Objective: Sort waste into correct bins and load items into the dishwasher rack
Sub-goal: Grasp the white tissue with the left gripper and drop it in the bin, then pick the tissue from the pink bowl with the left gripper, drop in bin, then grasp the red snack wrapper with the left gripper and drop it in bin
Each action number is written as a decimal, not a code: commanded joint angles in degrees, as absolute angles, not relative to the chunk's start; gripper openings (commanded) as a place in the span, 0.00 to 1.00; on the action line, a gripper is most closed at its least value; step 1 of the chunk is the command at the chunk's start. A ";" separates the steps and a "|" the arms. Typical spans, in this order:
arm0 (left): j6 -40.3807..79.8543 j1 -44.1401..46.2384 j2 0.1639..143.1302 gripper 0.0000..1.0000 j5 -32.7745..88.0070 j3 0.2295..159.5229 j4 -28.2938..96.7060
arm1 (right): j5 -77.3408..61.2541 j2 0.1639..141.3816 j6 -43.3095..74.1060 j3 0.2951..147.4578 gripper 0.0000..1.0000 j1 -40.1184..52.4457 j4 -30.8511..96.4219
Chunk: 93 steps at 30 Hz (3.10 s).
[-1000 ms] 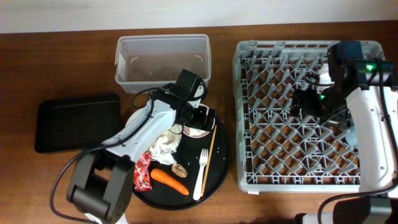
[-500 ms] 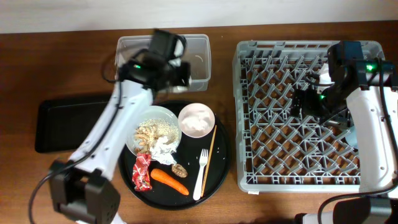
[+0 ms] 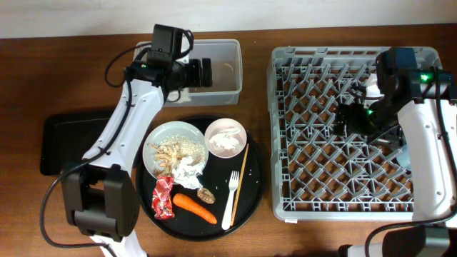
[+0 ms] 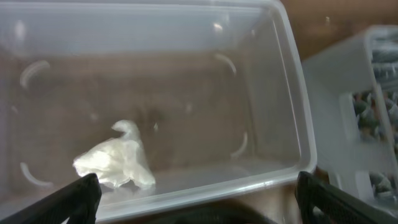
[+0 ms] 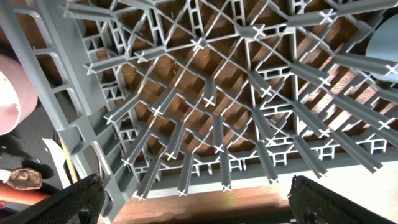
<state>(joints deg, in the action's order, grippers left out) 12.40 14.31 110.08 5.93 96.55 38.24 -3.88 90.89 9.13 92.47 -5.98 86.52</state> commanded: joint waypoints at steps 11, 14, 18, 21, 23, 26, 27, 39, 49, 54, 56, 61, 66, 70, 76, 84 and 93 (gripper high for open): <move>9.30 27.90 107.87 0.99 6.07 95.83 59.11 | -3.60 89.54 8.80 92.90 0.98 -6.31 87.22; 9.32 31.66 108.01 0.99 4.67 88.58 56.40 | -3.60 89.54 8.80 92.90 0.98 -6.31 87.22; 9.30 32.05 108.05 0.99 1.63 77.58 42.17 | -3.57 89.54 8.78 92.90 0.98 -6.31 87.33; 9.30 32.05 108.49 0.98 1.50 74.19 36.38 | -3.57 89.54 8.80 92.90 0.98 -6.31 87.42; 9.30 32.05 110.19 0.97 1.45 73.91 35.38 | -3.57 89.54 8.80 92.90 0.98 -6.31 87.42; 9.30 32.05 111.00 0.68 1.48 73.93 35.11 | -3.57 89.54 8.80 92.90 0.98 -6.31 87.44; 9.30 32.05 111.00 0.43 1.48 74.08 35.11 | -3.57 89.54 8.78 92.90 0.98 -6.31 87.44; 9.28 24.58 106.15 0.01 -12.10 100.01 42.19 | -3.57 89.54 7.73 92.90 0.98 -6.31 87.48; 8.03 16.34 111.31 0.80 -11.42 102.02 37.10 | -3.57 89.54 7.73 92.90 0.99 -6.31 87.66; 8.05 16.49 103.94 0.77 -0.01 102.61 59.22 | -3.57 89.54 7.70 92.90 0.98 -6.31 87.66; 8.08 16.49 103.09 0.73 1.96 102.59 69.58 | -3.55 89.54 7.60 92.90 0.98 -6.31 87.66; 10.07 16.49 103.15 0.65 3.51 92.12 85.65 | -3.57 89.54 7.31 92.90 0.98 -6.31 87.72; 15.75 16.45 103.09 0.64 2.31 75.72 81.95 | -3.55 89.54 7.27 92.90 0.98 -6.31 87.94; 19.31 16.43 103.11 0.66 -2.66 71.16 78.50 | -3.57 89.54 7.27 92.90 0.99 -6.31 88.18; 22.70 16.43 103.15 0.87 -7.75 67.92 73.23 | -3.55 89.54 7.27 92.90 0.98 -6.31 88.31; 22.65 16.45 103.13 0.15 -6.70 65.95 70.52 | -3.57 89.54 7.29 92.90 0.98 -6.31 88.31; 19.84 16.43 100.14 0.01 -6.98 87.00 80.82 | -3.57 89.54 7.29 92.90 0.98 -6.31 88.31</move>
<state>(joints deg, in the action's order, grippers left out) 21.89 16.58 103.04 -6.48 77.19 80.71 -3.88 90.67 7.53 92.47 -5.98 88.23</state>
